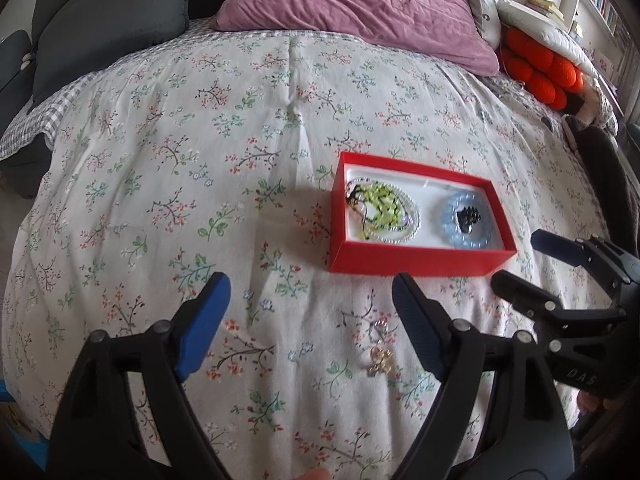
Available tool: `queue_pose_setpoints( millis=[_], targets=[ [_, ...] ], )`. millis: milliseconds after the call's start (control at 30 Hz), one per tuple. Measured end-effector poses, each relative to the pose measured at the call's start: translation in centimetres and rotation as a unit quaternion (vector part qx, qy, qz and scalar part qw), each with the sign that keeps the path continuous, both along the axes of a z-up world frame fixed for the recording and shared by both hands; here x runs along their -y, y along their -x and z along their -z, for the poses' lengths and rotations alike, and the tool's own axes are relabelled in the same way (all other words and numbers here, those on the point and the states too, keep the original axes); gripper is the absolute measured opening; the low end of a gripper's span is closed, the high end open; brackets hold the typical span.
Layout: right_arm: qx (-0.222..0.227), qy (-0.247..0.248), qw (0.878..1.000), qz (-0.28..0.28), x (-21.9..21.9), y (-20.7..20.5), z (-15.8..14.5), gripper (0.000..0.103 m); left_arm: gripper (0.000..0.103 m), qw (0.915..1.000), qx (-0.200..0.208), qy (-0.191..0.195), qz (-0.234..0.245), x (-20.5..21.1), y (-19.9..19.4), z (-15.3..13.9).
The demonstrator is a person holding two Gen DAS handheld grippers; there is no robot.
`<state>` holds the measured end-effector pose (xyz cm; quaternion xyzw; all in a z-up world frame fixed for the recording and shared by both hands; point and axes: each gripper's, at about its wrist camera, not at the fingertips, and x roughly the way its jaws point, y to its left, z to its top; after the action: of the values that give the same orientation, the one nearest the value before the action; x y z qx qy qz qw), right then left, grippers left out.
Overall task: Organize jewelry
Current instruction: 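Open both grippers to drop the charm and pearl ring into the box, then move the left gripper to the small gold ring and grasp it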
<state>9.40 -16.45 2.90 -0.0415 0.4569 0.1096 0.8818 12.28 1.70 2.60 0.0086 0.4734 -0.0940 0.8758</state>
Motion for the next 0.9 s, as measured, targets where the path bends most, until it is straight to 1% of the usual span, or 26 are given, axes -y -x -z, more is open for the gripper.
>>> queue_pose_setpoints(
  millis=[100,200,333,433,600,733,900],
  targets=[
    [-0.010,-0.004,1.000,0.004,0.5,0.8,0.3,0.075,0.084,0.9998,-0.016,0.000,0.008,-0.4,0.7,0.6],
    [-0.020,-0.008,1.000,0.007,1.1,1.6,0.6,0.076,0.084,0.9991,-0.037,0.013,0.012,-1.1,1.2,1.4],
    [-0.029,-0.006,1.000,0.009,1.8,2.5,1.2,0.078,0.084,0.9985,-0.052,0.009,0.014,-1.6,2.0,2.2],
    [-0.035,-0.009,0.999,0.013,2.2,3.0,1.7,0.079,0.084,0.9979,-0.059,0.008,0.025,-1.8,2.6,2.7],
    [-0.041,-0.001,0.999,0.011,2.4,4.0,2.4,0.079,0.084,0.9977,-0.050,-0.010,0.046,-1.6,4.0,3.4],
    [-0.045,0.006,0.999,0.001,1.8,5.0,3.4,0.079,0.084,0.9968,-0.039,-0.019,0.067,-0.8,5.3,4.7],
    [-0.064,0.017,0.998,-0.015,1.0,5.9,4.9,0.079,0.084,0.9948,-0.029,-0.020,0.095,0.1,6.2,5.8]
  ],
)
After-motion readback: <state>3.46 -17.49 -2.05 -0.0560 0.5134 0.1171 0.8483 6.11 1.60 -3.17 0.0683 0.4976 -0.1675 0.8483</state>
